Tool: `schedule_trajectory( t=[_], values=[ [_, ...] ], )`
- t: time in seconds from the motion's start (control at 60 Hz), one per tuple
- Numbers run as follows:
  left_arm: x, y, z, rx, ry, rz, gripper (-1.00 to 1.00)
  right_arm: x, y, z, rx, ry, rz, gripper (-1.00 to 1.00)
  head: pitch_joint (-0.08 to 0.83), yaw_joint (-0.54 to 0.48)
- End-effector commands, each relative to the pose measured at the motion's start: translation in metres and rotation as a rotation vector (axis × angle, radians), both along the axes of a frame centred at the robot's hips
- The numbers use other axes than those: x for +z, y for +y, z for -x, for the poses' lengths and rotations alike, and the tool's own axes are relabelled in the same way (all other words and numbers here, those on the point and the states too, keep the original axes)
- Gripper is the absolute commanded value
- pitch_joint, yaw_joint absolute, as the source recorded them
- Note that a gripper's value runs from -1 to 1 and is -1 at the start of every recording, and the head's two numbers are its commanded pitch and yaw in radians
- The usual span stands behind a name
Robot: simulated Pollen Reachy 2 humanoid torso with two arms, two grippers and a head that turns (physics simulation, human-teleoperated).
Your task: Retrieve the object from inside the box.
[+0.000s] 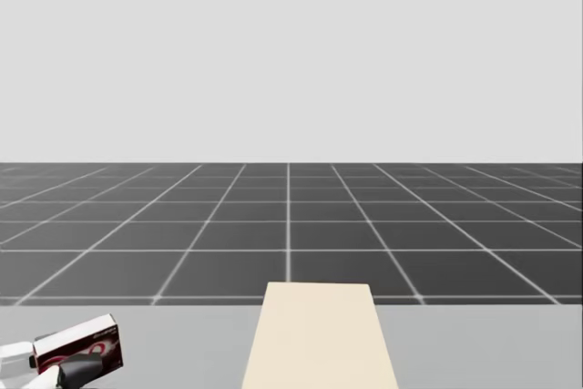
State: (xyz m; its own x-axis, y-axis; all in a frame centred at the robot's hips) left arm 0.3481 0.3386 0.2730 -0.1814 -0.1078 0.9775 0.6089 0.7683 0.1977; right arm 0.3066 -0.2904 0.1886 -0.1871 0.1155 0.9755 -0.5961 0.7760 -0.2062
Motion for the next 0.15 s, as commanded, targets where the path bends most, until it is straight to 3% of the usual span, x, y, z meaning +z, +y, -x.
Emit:
schedule_trajectory(
  t=[0.017, 0.15],
  values=[
    [0.057, -0.005, -0.014, 0.014, -0.103, -0.013, 1.0, 0.001, -0.002, 0.0, -0.003, -0.001, -0.004, -1.0, -0.009, -0.01],
    [0.098, -0.017, -0.021, 0.018, -0.162, -0.025, 1.0, 0.001, -0.003, -0.001, -0.007, 0.001, -0.008, -1.0, -0.013, -0.01]
  ],
)
